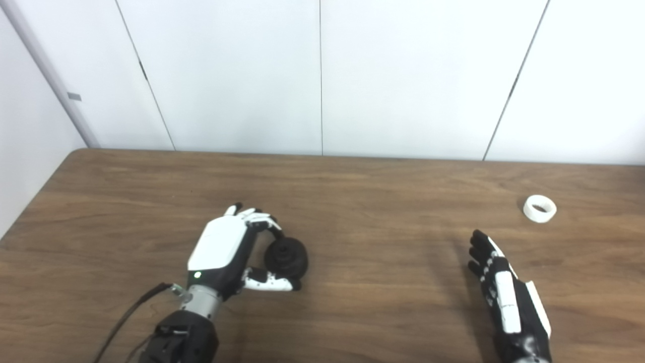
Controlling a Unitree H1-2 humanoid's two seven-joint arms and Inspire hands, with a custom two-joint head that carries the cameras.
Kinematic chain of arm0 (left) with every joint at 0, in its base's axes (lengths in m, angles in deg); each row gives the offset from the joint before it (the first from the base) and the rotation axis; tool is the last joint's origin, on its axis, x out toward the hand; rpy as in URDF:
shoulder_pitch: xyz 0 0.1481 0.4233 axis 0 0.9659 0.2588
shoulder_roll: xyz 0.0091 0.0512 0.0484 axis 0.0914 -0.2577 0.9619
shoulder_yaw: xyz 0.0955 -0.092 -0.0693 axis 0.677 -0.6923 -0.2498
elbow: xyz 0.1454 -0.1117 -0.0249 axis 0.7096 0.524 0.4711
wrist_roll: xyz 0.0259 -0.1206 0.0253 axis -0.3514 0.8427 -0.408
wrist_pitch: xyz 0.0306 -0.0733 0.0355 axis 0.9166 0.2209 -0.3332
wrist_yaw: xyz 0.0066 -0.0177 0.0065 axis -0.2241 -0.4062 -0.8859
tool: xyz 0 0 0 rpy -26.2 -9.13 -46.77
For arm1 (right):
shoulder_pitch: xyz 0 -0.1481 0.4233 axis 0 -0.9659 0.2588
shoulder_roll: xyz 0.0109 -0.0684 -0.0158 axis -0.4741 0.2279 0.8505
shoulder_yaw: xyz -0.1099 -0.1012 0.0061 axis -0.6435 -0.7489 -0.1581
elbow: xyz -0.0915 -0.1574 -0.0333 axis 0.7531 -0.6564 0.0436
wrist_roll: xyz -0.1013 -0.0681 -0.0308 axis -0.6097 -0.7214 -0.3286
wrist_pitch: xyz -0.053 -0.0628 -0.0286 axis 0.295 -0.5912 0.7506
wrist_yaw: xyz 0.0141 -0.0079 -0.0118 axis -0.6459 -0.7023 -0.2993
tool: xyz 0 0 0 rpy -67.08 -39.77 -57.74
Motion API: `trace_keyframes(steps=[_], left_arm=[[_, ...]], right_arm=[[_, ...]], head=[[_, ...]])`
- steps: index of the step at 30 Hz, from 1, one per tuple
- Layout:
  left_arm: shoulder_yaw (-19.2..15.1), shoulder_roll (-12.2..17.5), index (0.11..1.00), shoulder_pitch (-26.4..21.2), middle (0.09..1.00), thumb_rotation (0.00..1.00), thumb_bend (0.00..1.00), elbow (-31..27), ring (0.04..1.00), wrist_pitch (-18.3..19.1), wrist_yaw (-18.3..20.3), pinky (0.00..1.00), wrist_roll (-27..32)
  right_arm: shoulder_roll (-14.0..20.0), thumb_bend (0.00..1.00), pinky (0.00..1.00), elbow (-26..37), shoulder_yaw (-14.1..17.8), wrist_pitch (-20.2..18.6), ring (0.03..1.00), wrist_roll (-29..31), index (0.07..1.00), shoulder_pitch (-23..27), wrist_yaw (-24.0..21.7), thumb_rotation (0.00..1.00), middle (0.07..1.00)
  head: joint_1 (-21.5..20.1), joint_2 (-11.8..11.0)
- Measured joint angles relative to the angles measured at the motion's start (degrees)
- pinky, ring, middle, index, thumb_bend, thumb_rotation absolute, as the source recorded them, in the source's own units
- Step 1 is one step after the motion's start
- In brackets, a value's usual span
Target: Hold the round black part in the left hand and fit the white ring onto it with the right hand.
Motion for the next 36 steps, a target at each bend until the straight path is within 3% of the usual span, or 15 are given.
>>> trace_keyframes(steps=[7, 13, 17, 32, 36], left_arm=[[2.76, -3.47, 0.486, 3.32, 0.786, 0.06, 0.52, -0.81, 0.889, -1.66, 0.86, 1.00, -3.40], [4.30, -4.84, 0.487, 4.90, 0.785, 0.06, 0.52, -0.74, 0.893, -2.64, 0.84, 1.00, -6.04], [4.99, -5.72, 0.487, 5.85, 0.786, 0.06, 0.52, -0.73, 0.895, -3.56, 0.84, 1.00, -6.97], [7.05, -6.58, 0.486, 8.76, 0.784, 0.06, 0.52, 0.01, 0.887, -7.63, -0.12, 1.00, -9.38], [7.51, -6.68, 0.486, 9.48, 0.785, 0.06, 0.51, 1.09, 0.893, -9.33, -2.10, 1.00, -10.46]], right_arm=[[-0.88, 0.52, 0.89, 1.29, -0.32, -2.12, 0.931, 0.05, 0.913, 0.08, 0.29, 0.98, 0.936], [-1.71, 0.52, 0.90, 1.79, -0.34, -3.18, 0.935, -0.01, 0.918, 0.18, 0.49, 0.99, 0.940], [-1.97, 0.54, 0.96, 3.19, -0.43, -5.08, 0.942, -0.22, 0.921, 0.17, 0.50, 1.00, 0.939], [-2.52, 0.57, 0.94, 6.30, -0.39, -8.79, 0.937, -0.97, 0.923, 0.16, 0.49, 0.99, 0.938], [-2.56, 0.58, 0.93, 7.02, -0.39, -8.89, 0.934, -1.03, 0.925, 0.14, 0.47, 0.99, 0.940]], head=[[-1.23, 1.41], [-2.11, 3.16], [-2.72, 4.13], [-4.22, 6.51], [-4.92, 6.60]])
